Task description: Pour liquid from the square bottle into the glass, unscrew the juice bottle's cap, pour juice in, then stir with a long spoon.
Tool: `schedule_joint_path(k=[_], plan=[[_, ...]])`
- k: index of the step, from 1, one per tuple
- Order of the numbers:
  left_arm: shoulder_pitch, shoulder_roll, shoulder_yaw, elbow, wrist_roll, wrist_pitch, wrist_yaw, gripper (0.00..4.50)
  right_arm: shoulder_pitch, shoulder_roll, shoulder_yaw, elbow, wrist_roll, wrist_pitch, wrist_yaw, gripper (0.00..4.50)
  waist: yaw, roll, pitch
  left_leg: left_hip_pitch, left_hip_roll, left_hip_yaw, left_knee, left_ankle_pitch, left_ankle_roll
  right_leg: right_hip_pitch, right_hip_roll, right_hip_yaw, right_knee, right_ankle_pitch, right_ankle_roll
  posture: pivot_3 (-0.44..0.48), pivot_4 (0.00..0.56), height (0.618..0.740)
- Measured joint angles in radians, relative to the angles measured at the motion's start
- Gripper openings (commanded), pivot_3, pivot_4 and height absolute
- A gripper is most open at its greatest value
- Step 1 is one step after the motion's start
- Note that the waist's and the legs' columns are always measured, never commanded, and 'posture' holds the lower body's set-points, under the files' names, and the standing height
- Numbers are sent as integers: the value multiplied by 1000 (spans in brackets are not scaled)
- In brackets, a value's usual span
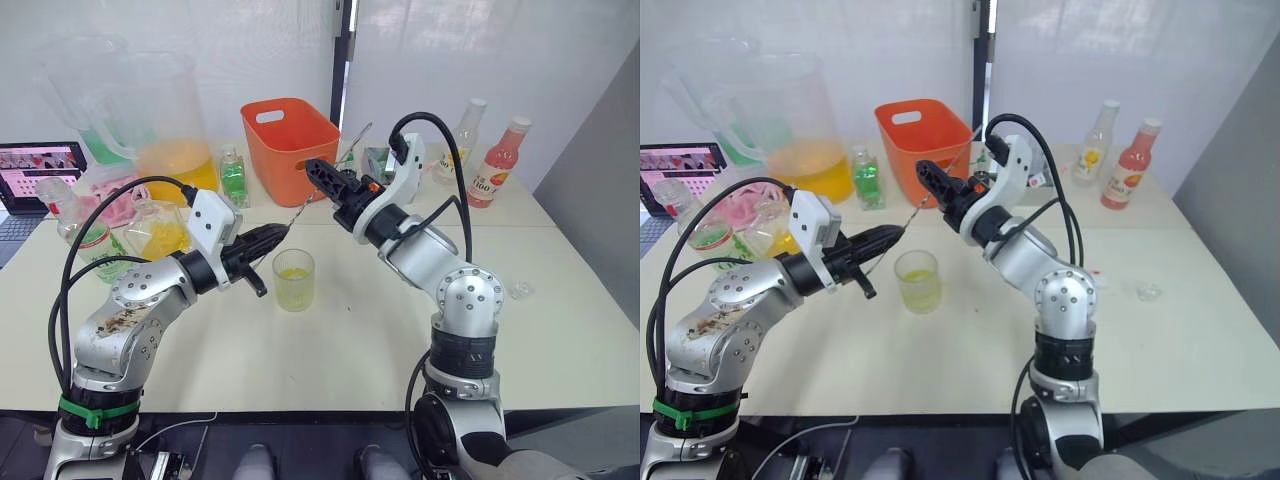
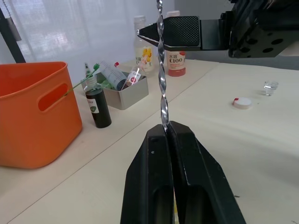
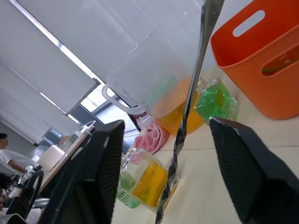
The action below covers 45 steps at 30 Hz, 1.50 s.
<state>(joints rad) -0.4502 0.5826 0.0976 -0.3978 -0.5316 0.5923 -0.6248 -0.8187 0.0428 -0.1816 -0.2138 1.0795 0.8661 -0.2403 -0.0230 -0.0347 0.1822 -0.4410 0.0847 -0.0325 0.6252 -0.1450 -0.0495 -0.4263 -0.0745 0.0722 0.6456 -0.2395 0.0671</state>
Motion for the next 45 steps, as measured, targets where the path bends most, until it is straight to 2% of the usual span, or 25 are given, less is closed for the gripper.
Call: schedule_joint_path(k=[5, 6, 17, 18, 21, 25, 29, 30, 34, 38, 41, 45], plan=[[1, 9, 0, 0, 2, 0, -2, 0, 3, 6, 2, 0, -7, -1, 2, 206, 0, 0, 0, 0, 0, 0, 0, 0, 0, 0, 0, 0, 0, 0, 0, 0, 150, 703], [1, 10, 0, 0, 2, 0, -2, 0, 7, 7, 2, 0, -7, -2, 2, 30, 0, 0, 0, 0, 0, 0, 0, 0, 0, 0, 0, 0, 0, 0, 0, 0, 150, 703], [10, 25, 6, 2, -4, -1, -8, 0, 11, 25, -3, 7, 24, -11, 3, 30, -7, 1, 0, -1, 0, 0, -1, 0, 0, -1, 0, 0, 0, 0, 0, 0, 150, 703], [10, 33, 14, 4, -8, -2, -16, 645, 10, 24, -4, 8, 28, -11, 4, 0, -9, 1, 0, -1, 0, 0, -1, 0, 0, -1, 0, 0, 0, -1, 0, 0, 150, 703], [11, 59, 53, 33, -24, 2, -36, 1611, 9, 10, -29, 9, 36, -28, 11, 0, -12, 1, 1, -1, 0, 0, -1, 0, 0, -1, 0, 0, 0, -1, 1, 0, 150, 703], [11, 130, 157, 61, -146, 48, -131, 2922, -40, 4, -64, 15, 64, -56, 18, 0, -21, 1, 1, -3, 0, 0, -1, 0, 0, -4, 0, 0, 0, -1, 1, 0, 150, 703], [15, 228, 227, 61, -248, 106, -227, 4273, -126, -56, -79, 31, 83, -64, 54, 0, -23, 2, 1, -5, 1, 0, -3, 0, 0, -7, 0, 0, 1, -2, -1, 0, 150, 703], [21, 245, 238, 62, -260, 108, -246, 4479, -140, -71, -79, 41, 83, -64, 64, 0, -23, 2, 1, -5, 1, 0, -3, 0, 0, -7, 0, 0, 1, -2, -1, 0, 150, 703], [71, 299, 282, 83, -281, 109, -303, 4479, -172, -153, -59, 73, 81, -37, 131, 0, -23, 2, 1, -6, 1, 1, -4, 0, 0, -9, 0, 0, 0, -2, -2, 0, 150, 703], [178, 323, 315, 109, -282, 105, -347, 4479, -199, -280, 40, 68, 14, 19, 257, 0, -23, 2, 1, -5, 1, 2, -10, 0, 0, -11, -1, 0, 1, -3, -6, 0, 150, 703], [241, 307, 315, 107, -280, 98, -359, 4479, -199, -309, 135, 58, -66, 26, 341, 0, -24, 2, 1, -5, 1, 2, -14, 0, 0, -14, 0, 0, 2, -4, -9, 0, 150, 703], [276, 285, 314, 105, -261, 72, -354, 4479, -196, -314, 197, 57, -149, 13, 418, 0, -21, 2, 1, -5, 1, 1, -16, 0, 0, -14, 0, 0, 2, -5, -11, 0, 150, 703]])
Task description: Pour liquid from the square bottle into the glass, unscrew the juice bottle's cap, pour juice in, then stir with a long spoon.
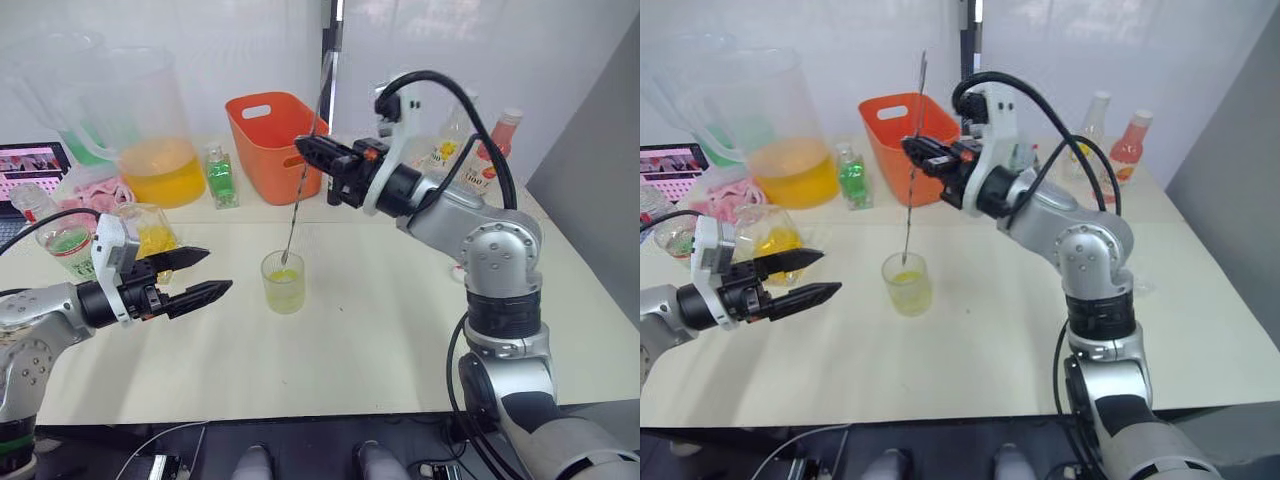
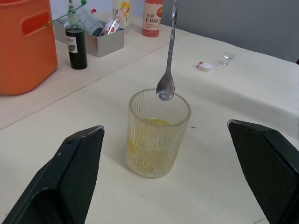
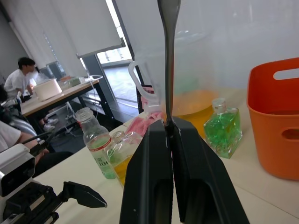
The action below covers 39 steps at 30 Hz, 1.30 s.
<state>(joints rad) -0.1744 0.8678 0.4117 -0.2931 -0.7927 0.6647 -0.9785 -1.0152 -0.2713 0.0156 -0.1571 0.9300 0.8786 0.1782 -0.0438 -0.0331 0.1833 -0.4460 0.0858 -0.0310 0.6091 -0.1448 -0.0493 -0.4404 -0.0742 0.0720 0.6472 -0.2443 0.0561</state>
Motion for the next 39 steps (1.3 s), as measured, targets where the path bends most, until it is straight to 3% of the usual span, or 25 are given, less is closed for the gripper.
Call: schedule_joint_path(k=[13, 23, 32, 39], plan=[[105, -41, -7, -15, 46, -36, 15, 4479, 97, -18, 202, -39, -318, -82, 176, 0, 1, 0, 0, 0, 0, 0, 0, 0, 0, 0, 0, 0, 0, 0, 0, 0, 150, 703], [99, -41, -38, -17, 79, -54, 16, 4479, 106, 106, 242, 131, -506, -291, 270, 0, -1, 0, 0, 1, 0, 0, 0, 0, 0, 0, 0, 0, 1, 0, 0, 0, 150, 703], [99, -43, -41, -17, 86, -56, 16, 4479, 141, 183, 241, 114, -514, -331, 334, 0, 0, 0, 0, 1, 0, 0, 0, 0, 0, 0, 0, 0, 1, 0, 0, 0, 150, 703], [87, -49, -72, -6, 98, -80, 15, 4479, 163, 133, 243, 21, -517, -237, 377, 0, 1, 0, 0, 1, 0, 0, 1, 0, 0, 1, 0, 0, 2, 0, 0, 0, 150, 703]])
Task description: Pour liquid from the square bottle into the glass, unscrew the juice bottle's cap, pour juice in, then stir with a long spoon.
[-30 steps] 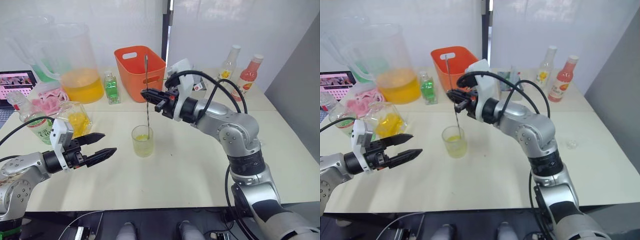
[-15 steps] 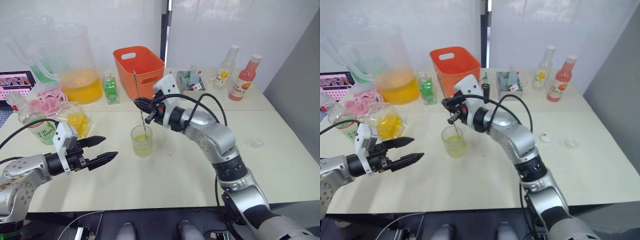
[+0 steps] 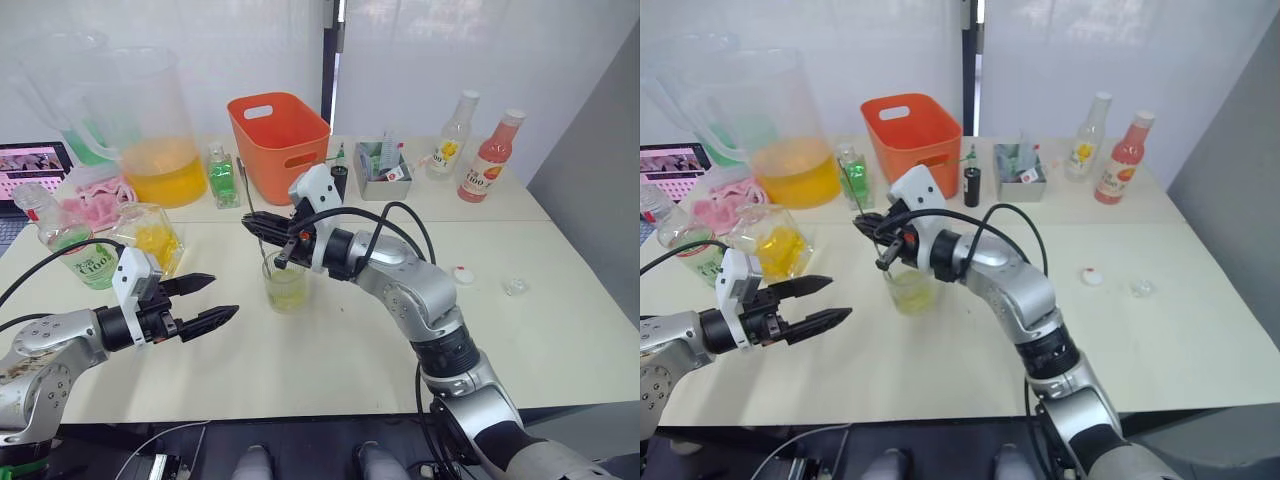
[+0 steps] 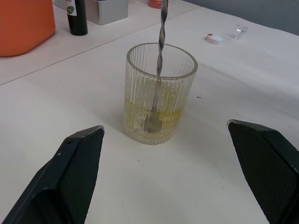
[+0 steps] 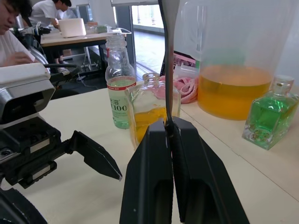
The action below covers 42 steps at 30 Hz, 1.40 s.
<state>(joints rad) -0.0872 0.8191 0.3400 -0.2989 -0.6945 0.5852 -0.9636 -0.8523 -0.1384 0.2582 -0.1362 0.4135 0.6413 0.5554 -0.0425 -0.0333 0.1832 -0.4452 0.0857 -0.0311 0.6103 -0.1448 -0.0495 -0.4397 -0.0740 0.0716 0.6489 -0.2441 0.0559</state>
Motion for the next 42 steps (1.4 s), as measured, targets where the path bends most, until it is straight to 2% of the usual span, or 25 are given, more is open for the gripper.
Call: schedule_joint_path(k=[4, 15, 21, 31, 36, 42], plan=[[-3, 0, -12, 8, 8, -15, -2, 4479, 0, -51, 2, -14, -20, 5, 16, 0, 1, 0, 0, 0, 0, 0, 0, 0, 0, 0, 0, 0, 0, 0, 0, 0, 150, 703], [6, -1, -31, 5, 11, -17, -9, 4479, -35, -78, -2, -24, -43, 6, 31, 0, 2, 0, 0, 0, 0, 0, 1, 0, 0, 1, 0, 0, 0, 0, 0, 0, 150, 703], [10, -1, -31, 4, 11, -17, -10, 4479, -45, -38, -67, -23, -33, 6, 13, 0, 1, 0, 0, 0, 0, 0, 1, 0, 0, 0, 0, 0, 0, 0, 0, 0, 150, 703], [9, -1, -33, 4, 21, -20, -10, 4479, -57, -43, -28, 43, -121, -44, 16, 0, 1, 0, 0, 0, 0, 0, 1, 0, 0, 0, 0, 0, 1, 0, 0, 0, 150, 703], [8, -1, -37, 5, 25, -28, -11, 4479, -57, -68, -28, 42, -122, -13, 40, 0, 0, 0, 0, 0, 0, 0, 1, 0, 0, 0, 0, 0, 1, 0, 0, 0, 150, 703], [2, -2, -50, 8, 26, -45, -13, 4479, -29, -46, -30, 4, -77, 81, 54, 0, 0, 0, 0, 1, 0, 0, 1, 0, 0, 0, 0, 0, 1, 0, 0, 0, 150, 703]])
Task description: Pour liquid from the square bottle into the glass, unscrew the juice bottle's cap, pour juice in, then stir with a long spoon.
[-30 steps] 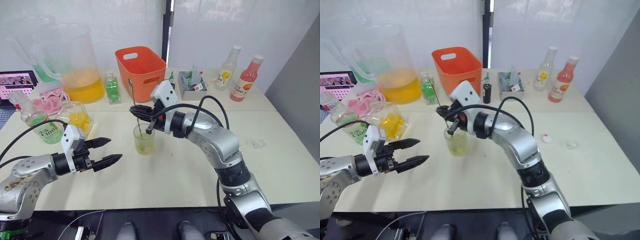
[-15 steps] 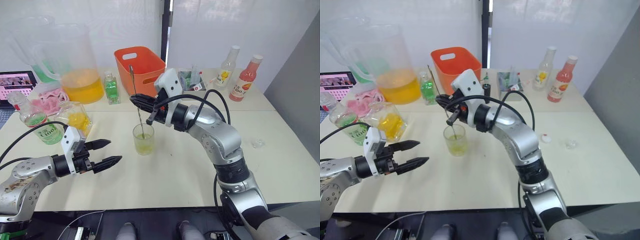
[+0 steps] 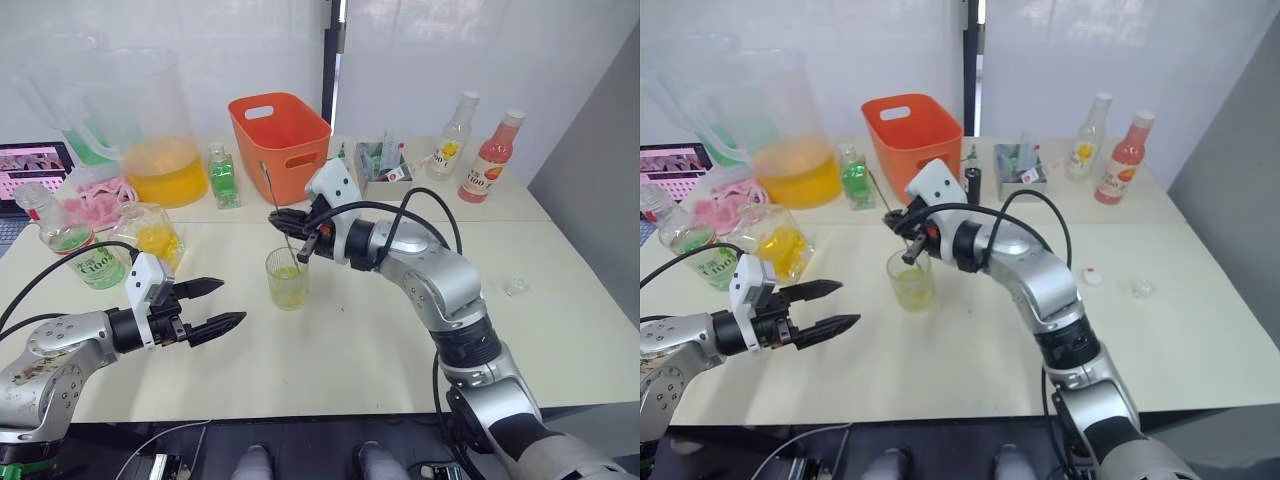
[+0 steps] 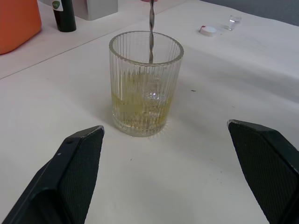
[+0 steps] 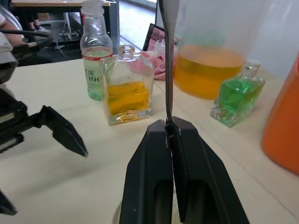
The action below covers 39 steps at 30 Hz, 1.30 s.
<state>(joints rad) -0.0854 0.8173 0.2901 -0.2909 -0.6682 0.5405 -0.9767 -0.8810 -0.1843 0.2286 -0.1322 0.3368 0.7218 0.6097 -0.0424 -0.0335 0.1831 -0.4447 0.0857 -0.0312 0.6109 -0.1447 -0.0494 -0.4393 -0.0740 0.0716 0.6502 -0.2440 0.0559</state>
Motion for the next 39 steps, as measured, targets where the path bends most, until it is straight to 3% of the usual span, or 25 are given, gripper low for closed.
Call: schedule_joint_path(k=[10, 16, 23, 30, 39], plan=[[-1, -1, -9, 0, 0, -1, 1, 4479, -1, 72, -21, 33, -10, -32, -49, 0, -1, 0, 0, 0, 0, 0, 0, 0, 0, 0, 0, 0, 1, 0, 0, 0, 150, 703], [0, -3, -12, 0, 1, -1, 3, 4479, -9, 50, -16, 104, -78, -122, -67, 0, 3, 0, 0, 0, 0, 0, 1, 0, 0, 0, 0, 0, 1, 0, 0, 0, 150, 703], [1, -9, -12, -1, -1, 0, 4, 4479, -5, -15, 10, 34, -65, -72, 28, 0, 1, 0, 0, 1, 0, 0, 1, 0, 0, 0, 0, 0, 4, -1, 0, 0, 150, 703], [1, -11, -12, -1, 0, -4, 2, 4479, 0, 35, -10, -16, 1, -11, 31, 0, -2, 0, 0, 4, 0, 0, 2, 0, 0, 0, 0, 0, 8, -2, -2, 0, 150, 703], [2, -13, -13, 1, 2, -14, 2, 4479, -5, 45, -6, 75, -88, -129, -34, 0, 2, 0, 0, 4, 0, 0, 2, 0, 0, 0, 0, 0, 8, -2, -2, 0, 150, 703]])
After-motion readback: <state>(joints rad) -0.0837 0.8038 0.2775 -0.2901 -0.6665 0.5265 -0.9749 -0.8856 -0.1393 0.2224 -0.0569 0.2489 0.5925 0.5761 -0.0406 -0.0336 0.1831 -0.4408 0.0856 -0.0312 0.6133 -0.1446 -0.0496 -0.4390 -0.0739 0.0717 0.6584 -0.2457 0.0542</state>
